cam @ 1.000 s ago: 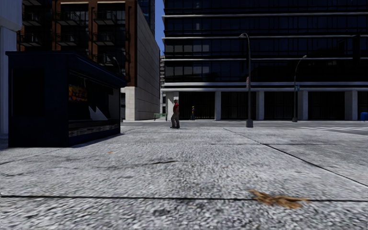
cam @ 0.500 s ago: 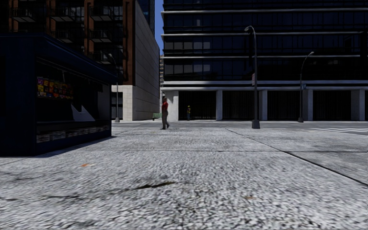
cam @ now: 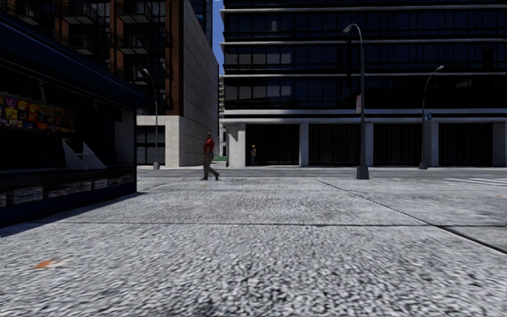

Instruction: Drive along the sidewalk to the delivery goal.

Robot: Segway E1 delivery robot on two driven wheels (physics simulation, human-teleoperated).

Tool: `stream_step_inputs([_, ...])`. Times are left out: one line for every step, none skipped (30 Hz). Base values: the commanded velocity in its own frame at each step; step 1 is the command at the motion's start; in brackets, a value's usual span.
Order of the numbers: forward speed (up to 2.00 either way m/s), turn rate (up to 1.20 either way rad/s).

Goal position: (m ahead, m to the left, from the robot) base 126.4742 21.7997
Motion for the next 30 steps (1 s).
stream_step_inputs([2.00, 0.00])
stream_step_inputs([2.00, 0.00])
stream_step_inputs([2.00, 0.00])
stream_step_inputs([2.00, 0.00])
stream_step_inputs([2.00, 0.00])
stream_step_inputs([2.00, 0.00])
stream_step_inputs([2.00, 0.00])
stream_step_inputs([2.00, 0.00])
stream_step_inputs([2.00, 0.00])
stream_step_inputs([2.00, 0.00])
stream_step_inputs([2.00, 0.04])
stream_step_inputs([2.00, 0.06])
stream_step_inputs([2.00, 0.06])
stream_step_inputs([2.00, 0.06])
stream_step_inputs([2.00, 0.06])
stream_step_inputs([2.00, 0.06])
stream_step_inputs([2.00, 0.06])
stream_step_inputs([2.00, 0.06])
stream_step_inputs([2.00, 0.06])
stream_step_inputs([2.00, 0.06])
stream_step_inputs([2.00, 0.06])
stream_step_inputs([2.00, 0.06])
stream_step_inputs([2.00, 0.06])
stream_step_inputs([2.00, 0.06])
stream_step_inputs([2.00, 0.06])
stream_step_inputs([2.00, 0.06])
stream_step_inputs([2.00, 0.07])
stream_step_inputs([2.00, 0.07])
stream_step_inputs([2.00, 0.10])
stream_step_inputs([2.00, 0.14])
